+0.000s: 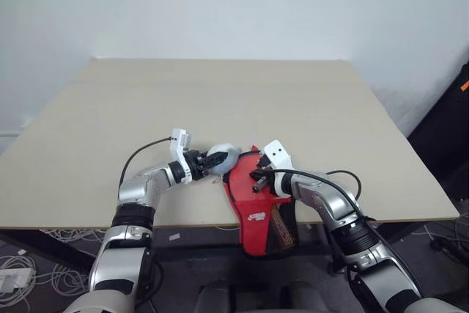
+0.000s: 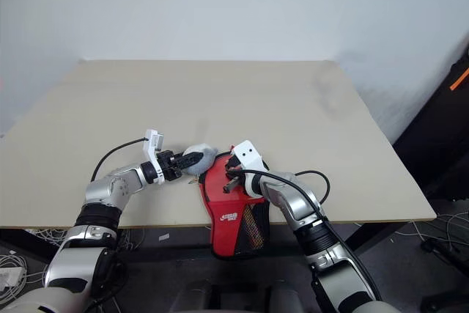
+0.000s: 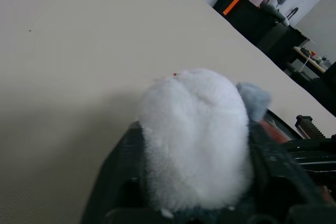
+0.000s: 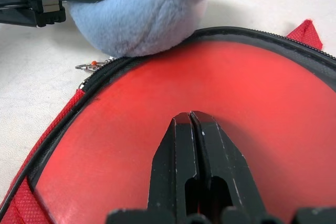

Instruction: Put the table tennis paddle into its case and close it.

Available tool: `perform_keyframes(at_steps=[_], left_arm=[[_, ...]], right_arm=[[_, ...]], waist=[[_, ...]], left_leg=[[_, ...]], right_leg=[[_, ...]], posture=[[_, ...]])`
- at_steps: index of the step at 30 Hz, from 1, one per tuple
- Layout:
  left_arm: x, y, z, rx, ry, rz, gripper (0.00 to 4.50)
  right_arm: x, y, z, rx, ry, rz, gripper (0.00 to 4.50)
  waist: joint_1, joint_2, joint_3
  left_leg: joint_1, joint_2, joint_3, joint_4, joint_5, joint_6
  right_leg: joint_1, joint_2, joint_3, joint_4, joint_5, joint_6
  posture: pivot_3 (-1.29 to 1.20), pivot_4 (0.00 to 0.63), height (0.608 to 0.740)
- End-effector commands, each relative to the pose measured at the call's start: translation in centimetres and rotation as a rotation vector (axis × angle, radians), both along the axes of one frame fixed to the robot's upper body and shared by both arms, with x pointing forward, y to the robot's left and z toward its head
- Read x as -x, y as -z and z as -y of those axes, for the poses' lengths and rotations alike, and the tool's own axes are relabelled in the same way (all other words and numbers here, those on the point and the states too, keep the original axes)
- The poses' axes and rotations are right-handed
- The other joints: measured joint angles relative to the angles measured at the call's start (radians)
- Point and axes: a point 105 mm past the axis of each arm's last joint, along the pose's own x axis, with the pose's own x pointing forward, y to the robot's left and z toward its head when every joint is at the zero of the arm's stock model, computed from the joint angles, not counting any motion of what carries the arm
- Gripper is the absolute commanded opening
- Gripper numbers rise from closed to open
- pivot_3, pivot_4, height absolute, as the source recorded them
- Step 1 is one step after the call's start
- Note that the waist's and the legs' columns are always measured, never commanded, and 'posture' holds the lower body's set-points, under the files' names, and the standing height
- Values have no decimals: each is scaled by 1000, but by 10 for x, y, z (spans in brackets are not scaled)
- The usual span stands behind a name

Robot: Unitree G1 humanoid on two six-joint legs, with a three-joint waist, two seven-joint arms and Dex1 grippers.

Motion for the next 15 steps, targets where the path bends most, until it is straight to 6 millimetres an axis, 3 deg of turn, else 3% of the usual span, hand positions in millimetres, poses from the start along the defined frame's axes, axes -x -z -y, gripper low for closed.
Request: perform_keyframes(at_steps=[1,6,15], left_arm=[[-2,-11,6,31,6,32,999],[-4,-20,11,29,21,56,383],[-23,-47,1,-44,-6,127,344]], right_arm=[[-1,-3,1,-3,-2,11,0],[0,0,2,5,-5,3,0],[3,2,-2,0,-39,21,0]], waist=[[0,0,0],[1,0,0],[-1,0,0]], left_leg=[[0,0,0,0,0,0],[0,0,-1,1,0,0],[0,0,-1,1,0,0]], right_leg=[[0,0,0,0,0,0],[1,0,-1,0,0,0],[1,0,-2,0,0,0]], posture=[[0,0,740],[0,0,740],[0,0,740]])
